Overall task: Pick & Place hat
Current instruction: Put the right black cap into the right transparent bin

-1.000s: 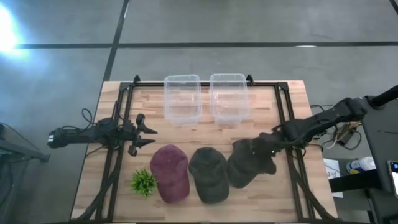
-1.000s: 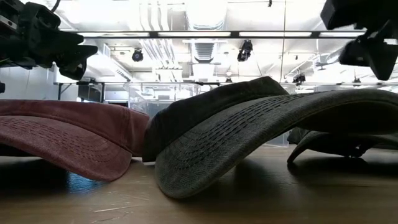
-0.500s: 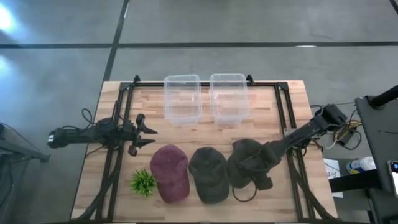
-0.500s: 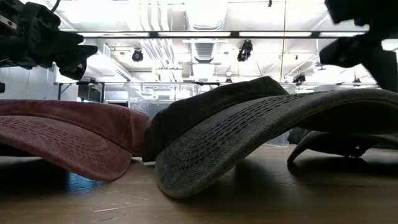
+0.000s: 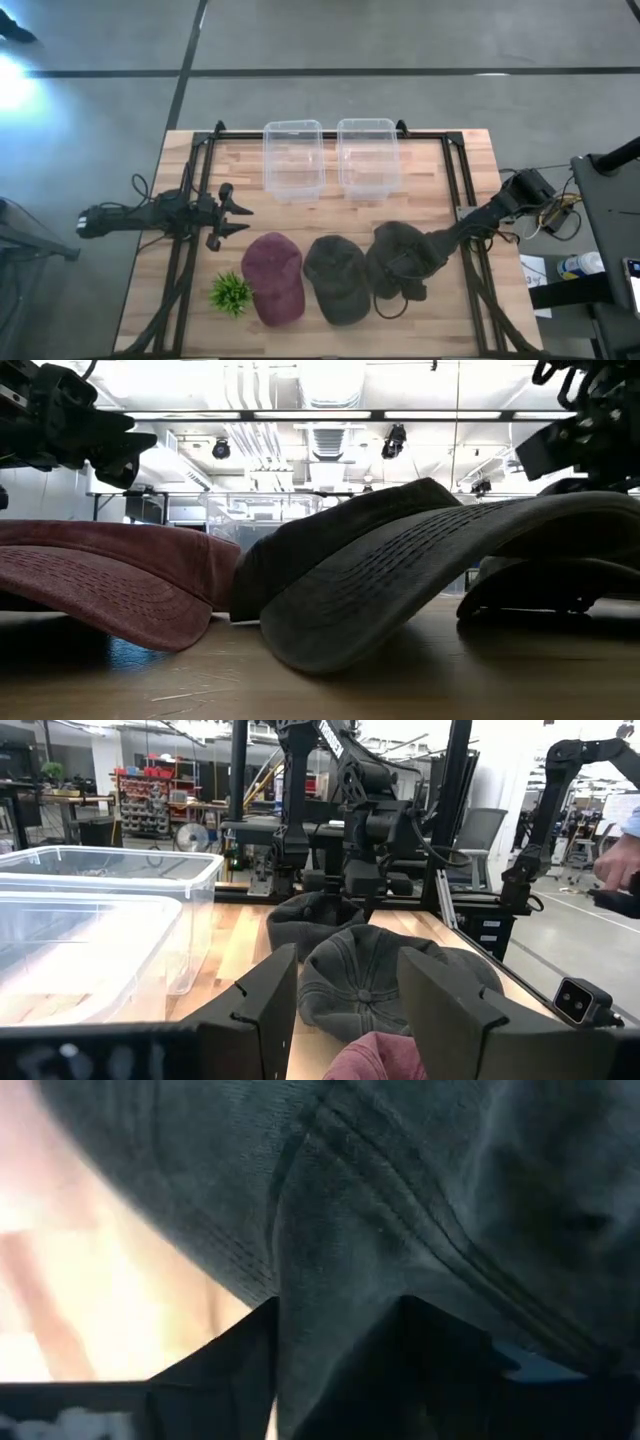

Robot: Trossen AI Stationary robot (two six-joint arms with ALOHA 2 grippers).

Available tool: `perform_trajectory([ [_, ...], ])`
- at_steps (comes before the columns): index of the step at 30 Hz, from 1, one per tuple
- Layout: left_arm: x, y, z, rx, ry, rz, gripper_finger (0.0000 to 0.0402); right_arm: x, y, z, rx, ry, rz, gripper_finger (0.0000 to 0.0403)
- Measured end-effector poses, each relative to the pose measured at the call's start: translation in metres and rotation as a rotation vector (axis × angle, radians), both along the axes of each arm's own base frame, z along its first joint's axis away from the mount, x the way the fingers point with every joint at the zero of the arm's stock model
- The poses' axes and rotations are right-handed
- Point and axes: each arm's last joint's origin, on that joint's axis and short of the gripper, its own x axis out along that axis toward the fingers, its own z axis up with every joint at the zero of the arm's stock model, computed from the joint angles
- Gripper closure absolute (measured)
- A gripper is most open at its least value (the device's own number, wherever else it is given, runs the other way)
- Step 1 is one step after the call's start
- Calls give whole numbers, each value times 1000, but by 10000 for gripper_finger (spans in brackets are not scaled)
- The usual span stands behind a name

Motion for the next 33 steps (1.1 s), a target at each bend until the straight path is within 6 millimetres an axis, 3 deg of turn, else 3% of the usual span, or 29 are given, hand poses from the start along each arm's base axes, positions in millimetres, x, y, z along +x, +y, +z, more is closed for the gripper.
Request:
perform_trajectory([
  [8, 0, 0, 0, 0, 2, 0, 234, 3, 3, 4, 43, -8, -35, 376],
  [13, 0, 0, 0, 0, 3, 0, 234, 0, 10, 20, 198, 42, -25, 391],
  [19, 0, 0, 0, 0, 5, 0, 234, -16, 4, 82, 354, -73, -135, 393],
  [23, 0, 0, -1, 0, 7, 0, 234, -36, -20, 131, 432, -291, -335, 394],
  [27, 0, 0, -1, 0, 10, 1, 234, -50, -50, 173, 437, -693, -510, 394],
  [31, 0, 0, -1, 0, 10, 0, 234, -59, -79, 207, 353, -1125, -562, 394],
  [33, 0, 0, -1, -1, 10, 1, 234, -62, -93, 217, 260, -1260, -549, 394],
])
